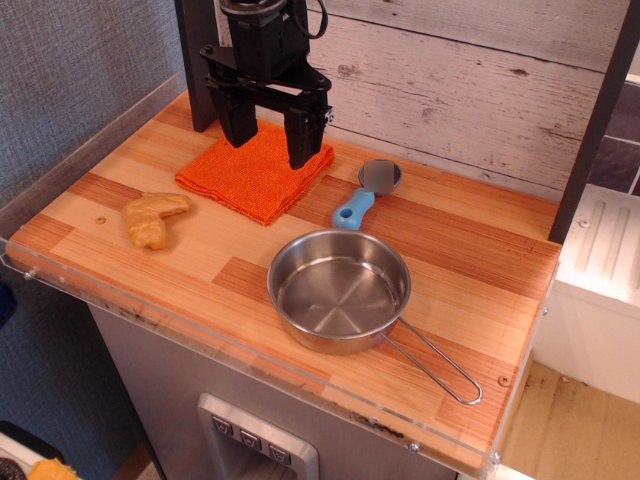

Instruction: Place the pot on top of the orange towel

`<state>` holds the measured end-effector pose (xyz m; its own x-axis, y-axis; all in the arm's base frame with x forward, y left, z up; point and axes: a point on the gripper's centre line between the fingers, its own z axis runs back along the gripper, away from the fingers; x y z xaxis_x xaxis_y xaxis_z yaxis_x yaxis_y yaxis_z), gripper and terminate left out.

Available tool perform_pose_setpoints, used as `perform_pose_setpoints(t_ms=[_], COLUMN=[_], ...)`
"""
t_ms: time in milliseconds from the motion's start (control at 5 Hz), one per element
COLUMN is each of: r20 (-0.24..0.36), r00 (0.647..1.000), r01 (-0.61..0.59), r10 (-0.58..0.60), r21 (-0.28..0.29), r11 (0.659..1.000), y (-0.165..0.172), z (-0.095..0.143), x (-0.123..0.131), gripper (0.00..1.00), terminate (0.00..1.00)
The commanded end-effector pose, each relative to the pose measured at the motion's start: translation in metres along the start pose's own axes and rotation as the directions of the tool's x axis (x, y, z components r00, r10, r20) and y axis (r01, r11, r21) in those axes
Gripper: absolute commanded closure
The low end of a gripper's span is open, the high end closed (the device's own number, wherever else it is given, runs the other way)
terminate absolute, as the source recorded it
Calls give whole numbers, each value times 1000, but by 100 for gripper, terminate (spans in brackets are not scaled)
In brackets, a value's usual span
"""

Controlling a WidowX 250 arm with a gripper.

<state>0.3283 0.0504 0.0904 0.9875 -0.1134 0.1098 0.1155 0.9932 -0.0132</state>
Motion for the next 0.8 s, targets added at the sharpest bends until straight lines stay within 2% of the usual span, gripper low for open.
perform_pose_setpoints(t_ms=[0, 200, 400, 600], r20=[0, 8, 10, -19], r00=[1000, 1000, 997, 994], r01=[0, 28, 83, 109], r10=[0, -28, -82, -110], r21=[0, 8, -18, -21], r11=[1000, 1000, 996, 994], y=[0, -12, -23, -31], z=[0, -1, -8, -22], x=[0, -25, -55, -71], gripper=[0, 0, 0, 0], terminate=[0, 0, 0, 0])
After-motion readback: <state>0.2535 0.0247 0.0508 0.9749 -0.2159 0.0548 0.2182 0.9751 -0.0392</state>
